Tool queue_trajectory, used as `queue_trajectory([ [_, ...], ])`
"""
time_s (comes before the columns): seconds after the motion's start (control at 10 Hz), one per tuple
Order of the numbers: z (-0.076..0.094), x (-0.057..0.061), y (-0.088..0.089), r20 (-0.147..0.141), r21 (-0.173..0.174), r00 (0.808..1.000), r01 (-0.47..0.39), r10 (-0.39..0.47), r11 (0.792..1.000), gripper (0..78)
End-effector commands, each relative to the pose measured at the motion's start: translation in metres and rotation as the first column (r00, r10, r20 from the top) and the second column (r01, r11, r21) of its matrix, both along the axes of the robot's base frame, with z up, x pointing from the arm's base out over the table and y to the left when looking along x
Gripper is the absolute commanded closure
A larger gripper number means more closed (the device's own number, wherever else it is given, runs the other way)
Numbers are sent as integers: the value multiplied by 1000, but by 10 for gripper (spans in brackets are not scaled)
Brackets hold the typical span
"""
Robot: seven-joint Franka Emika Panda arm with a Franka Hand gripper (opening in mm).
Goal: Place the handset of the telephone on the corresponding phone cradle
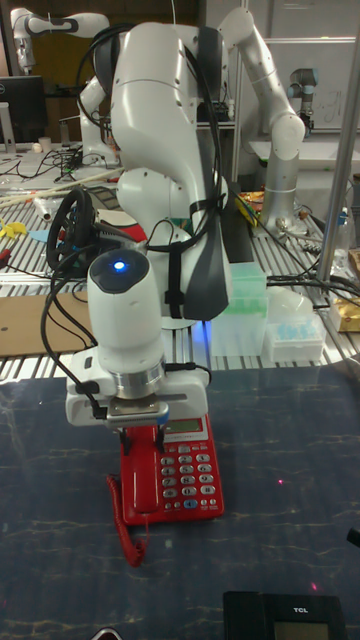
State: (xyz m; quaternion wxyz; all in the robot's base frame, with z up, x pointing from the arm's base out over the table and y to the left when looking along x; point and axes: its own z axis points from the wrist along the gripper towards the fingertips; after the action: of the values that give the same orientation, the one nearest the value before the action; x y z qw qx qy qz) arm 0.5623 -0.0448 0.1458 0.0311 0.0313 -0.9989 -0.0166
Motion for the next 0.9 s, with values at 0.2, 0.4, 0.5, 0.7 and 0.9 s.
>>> queue_trajectory([
  [0.2, -6, -7, -8, 14, 4, 1000, -5, 5, 1000, 764],
  [0.4, -8, -11, -10, 14, 4, 1000, -9, 9, 1000, 764],
  [0.5, -10, -12, -11, 13, 4, 1000, -12, 11, 1000, 764],
  [0.7, -11, -14, -12, 13, 5, 1000, -15, 15, 1000, 764],
  [0.9, -13, -18, -12, 14, 5, 1000, -12, 12, 1000, 764],
])
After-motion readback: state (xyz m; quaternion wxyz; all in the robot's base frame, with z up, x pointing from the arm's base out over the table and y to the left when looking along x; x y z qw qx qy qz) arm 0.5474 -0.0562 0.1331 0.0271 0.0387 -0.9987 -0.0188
